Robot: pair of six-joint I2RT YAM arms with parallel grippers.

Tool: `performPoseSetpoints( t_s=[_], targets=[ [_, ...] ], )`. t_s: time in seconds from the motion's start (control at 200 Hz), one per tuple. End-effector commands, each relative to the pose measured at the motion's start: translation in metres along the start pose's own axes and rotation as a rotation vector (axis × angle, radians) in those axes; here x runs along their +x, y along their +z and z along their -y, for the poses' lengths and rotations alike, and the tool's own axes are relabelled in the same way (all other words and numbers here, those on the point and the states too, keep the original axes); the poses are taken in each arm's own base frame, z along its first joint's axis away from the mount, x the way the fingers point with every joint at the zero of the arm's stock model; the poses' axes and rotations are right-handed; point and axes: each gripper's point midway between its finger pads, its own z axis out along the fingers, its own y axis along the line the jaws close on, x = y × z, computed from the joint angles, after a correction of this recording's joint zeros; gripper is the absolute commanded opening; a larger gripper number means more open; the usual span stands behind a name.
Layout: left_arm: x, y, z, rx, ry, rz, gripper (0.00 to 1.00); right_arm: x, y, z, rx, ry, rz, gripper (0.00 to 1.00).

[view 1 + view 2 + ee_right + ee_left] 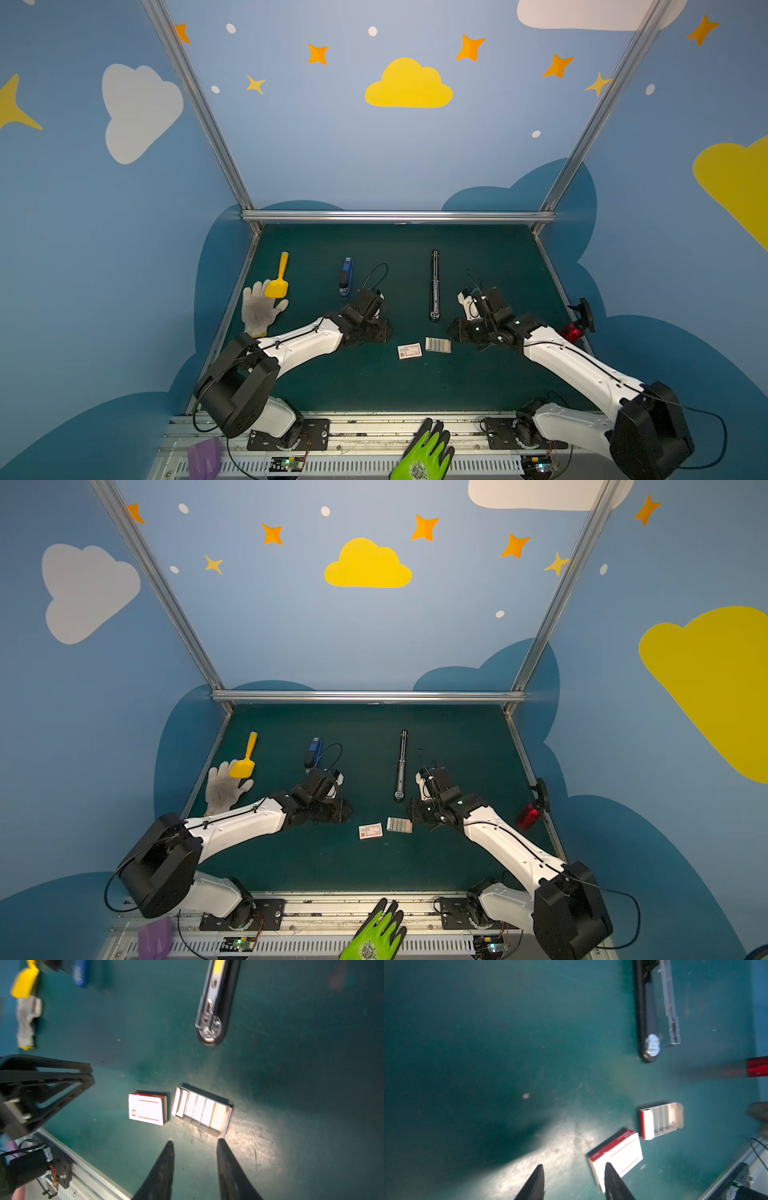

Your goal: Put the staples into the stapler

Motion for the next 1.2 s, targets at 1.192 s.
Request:
performPoseSetpoints(
  t_s=[1.192],
  targets=[
    [0.014,-0.01,-0.022,-0.077,-0.04,0.059,0.47,-0.128,0.116,0.022,0.37,0.132,-0.132,0.41]
  ],
)
